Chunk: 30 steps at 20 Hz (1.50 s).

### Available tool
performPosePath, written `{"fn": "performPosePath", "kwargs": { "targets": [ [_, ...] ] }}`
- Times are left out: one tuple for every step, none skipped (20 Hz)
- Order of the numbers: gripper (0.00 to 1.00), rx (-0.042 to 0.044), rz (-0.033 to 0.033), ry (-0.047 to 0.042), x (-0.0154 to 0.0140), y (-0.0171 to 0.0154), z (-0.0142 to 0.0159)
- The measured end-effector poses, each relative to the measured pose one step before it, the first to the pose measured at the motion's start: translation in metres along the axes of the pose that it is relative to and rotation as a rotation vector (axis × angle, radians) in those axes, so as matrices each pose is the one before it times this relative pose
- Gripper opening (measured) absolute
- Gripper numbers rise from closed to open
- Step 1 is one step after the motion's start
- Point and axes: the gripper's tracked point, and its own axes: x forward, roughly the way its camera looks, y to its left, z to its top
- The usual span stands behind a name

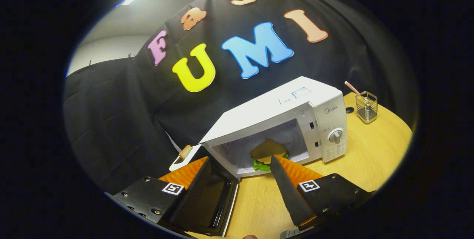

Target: Open the microwave, put the food inside, and close the microwave door.

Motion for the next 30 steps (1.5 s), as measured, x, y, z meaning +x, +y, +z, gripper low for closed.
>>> {"fn": "performPosePath", "kwargs": {
  "targets": [
    [0.97,-0.03140,0.02964,0.00250,-0.00771,0.01184,0.00131],
    [0.97,-0.03172,0.03536,-0.00213,-0.00717,0.01429,0.00223],
    [0.97,-0.03500,0.02997,-0.00006,-0.00606,0.01402,0.00154],
    [0.97,-0.03311,0.03075,0.00030,-0.00447,0.01378,0.00100],
    [0.97,-0.03416,0.03320,-0.00014,-0.00418,0.01450,-0.00032],
    [0.97,-0.02869,0.02632,-0.00057,-0.00131,0.01220,-0.00027],
    [0.97,-0.02368,0.03156,0.00720,-0.00079,0.01229,-0.00262],
    [0.97,-0.01492,0.03803,0.00660,0.00098,0.01491,-0.00164],
    [0.97,-0.01176,0.03325,0.01004,0.00139,0.01545,-0.00284],
    [0.97,-0.01711,0.03803,0.00985,0.00261,0.01611,-0.00338],
    [0.97,-0.02156,0.03101,0.00703,0.00162,0.01415,-0.00339],
    [0.97,-0.03145,0.03533,0.00623,0.00313,0.01469,-0.00142],
    [0.97,-0.02864,0.03238,0.00578,0.00246,0.01562,-0.00255],
    [0.97,-0.01946,0.03858,0.00832,0.00426,0.01595,-0.00127],
    [0.97,-0.00750,0.04479,0.00647,0.00524,0.01608,-0.00379],
    [0.97,-0.00032,0.03983,0.00485,0.00578,0.01602,-0.00191],
    [0.97,-0.00081,0.03697,0.00683,0.00397,0.01524,-0.00399],
    [0.97,0.00007,0.02968,0.00990,0.00428,0.01232,-0.00364],
    [0.97,-0.00318,0.02802,-0.00047,-0.00169,0.01872,-0.00602],
    [0.97,-0.00778,0.02788,-0.00376,0.00261,0.01235,-0.00150],
    [0.97,-0.00267,0.02196,0.00896,0.00331,0.01091,-0.00271],
    [0.97,0.00296,0.02897,0.01662,0.00289,0.01148,-0.00545],
    [0.97,0.00658,0.01956,0.01694,0.00639,0.00813,-0.00831],
    [0.97,0.00456,0.01685,0.01605,0.00407,0.00412,-0.00815],
    [0.97,0.00353,0.01101,0.01984,0.00529,0.00198,-0.01003],
    [0.97,0.00401,0.00552,0.02083,0.00503,0.00086,-0.00965],
    [0.97,0.00975,0.00475,0.02306,0.00203,0.00389,-0.01090],
    [0.98,0.01496,0.00589,0.02526,0.00504,0.00118,-0.01145],
    [0.98,0.01365,0.00235,0.02223,0.00298,-0.00026,-0.01097],
    [0.97,0.00858,-0.00298,0.01774,0.00224,-0.00229,-0.00992]
  ]
}}
